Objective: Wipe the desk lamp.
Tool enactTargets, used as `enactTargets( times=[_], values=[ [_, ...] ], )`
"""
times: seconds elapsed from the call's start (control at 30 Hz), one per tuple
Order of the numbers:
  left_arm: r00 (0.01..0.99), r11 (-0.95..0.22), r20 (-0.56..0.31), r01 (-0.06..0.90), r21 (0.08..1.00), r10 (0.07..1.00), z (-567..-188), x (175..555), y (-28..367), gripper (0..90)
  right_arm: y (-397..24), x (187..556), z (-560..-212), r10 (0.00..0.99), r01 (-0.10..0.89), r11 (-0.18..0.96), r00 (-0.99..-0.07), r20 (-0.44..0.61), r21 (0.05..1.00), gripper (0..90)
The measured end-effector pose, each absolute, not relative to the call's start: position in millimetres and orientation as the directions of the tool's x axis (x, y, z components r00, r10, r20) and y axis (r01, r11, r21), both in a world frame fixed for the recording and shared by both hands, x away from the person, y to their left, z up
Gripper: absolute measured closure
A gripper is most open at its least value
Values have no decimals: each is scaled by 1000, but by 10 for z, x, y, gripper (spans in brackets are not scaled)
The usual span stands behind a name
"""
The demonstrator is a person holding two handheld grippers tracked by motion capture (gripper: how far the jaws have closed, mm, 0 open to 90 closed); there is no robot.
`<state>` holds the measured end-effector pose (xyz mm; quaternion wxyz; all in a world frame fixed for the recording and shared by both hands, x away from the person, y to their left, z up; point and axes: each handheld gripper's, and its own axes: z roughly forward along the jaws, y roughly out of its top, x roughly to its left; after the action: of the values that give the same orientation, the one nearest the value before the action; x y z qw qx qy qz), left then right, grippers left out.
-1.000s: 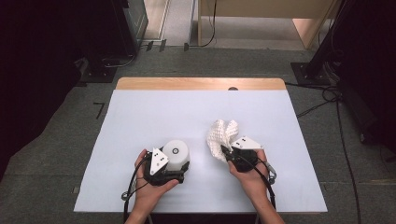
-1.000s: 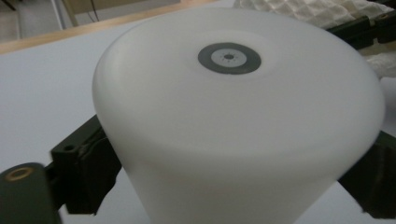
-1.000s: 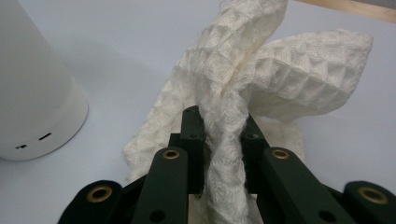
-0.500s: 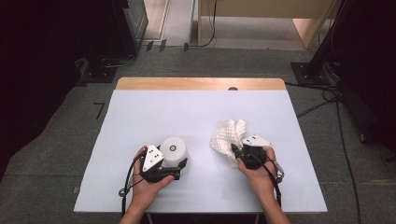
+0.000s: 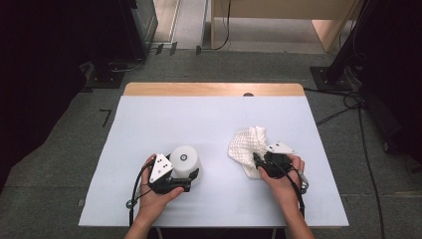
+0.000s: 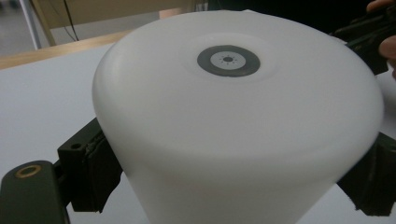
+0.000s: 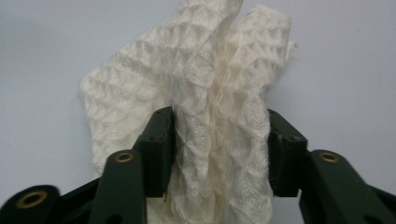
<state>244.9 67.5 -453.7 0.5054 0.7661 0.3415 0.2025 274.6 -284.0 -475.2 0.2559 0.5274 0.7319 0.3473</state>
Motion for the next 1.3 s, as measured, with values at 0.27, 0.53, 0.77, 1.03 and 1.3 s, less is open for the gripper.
enactTargets(
  times=[0.27, 0.53, 0.77, 1.03, 1.3],
  values=[
    [677, -253, -40, 329, 910, 735, -4546, 2469, 687, 85, -2844, 2554, -4382, 947, 422, 190, -318, -52, 887, 499],
    [682, -268, -34, 332, 904, 731, -4561, 2459, 647, 85, -2557, 2659, -4621, 902, 470, 277, -427, -58, 838, 553],
    [688, -273, -36, 334, 902, 725, -4575, 2467, 623, 86, -2690, 2830, -4859, 925, 556, 270, -375, -53, 786, 413],
    [690, -279, -31, 333, 901, 723, -4573, 2458, 605, 85, -2677, 2864, -4958, 926, 599, 289, -373, -60, 747, 340],
    [687, -275, -34, 335, 901, 726, -4569, 2464, 626, 86, -2611, 2859, -4948, 927, 641, 286, -374, -35, 712, 160]
  ],
)
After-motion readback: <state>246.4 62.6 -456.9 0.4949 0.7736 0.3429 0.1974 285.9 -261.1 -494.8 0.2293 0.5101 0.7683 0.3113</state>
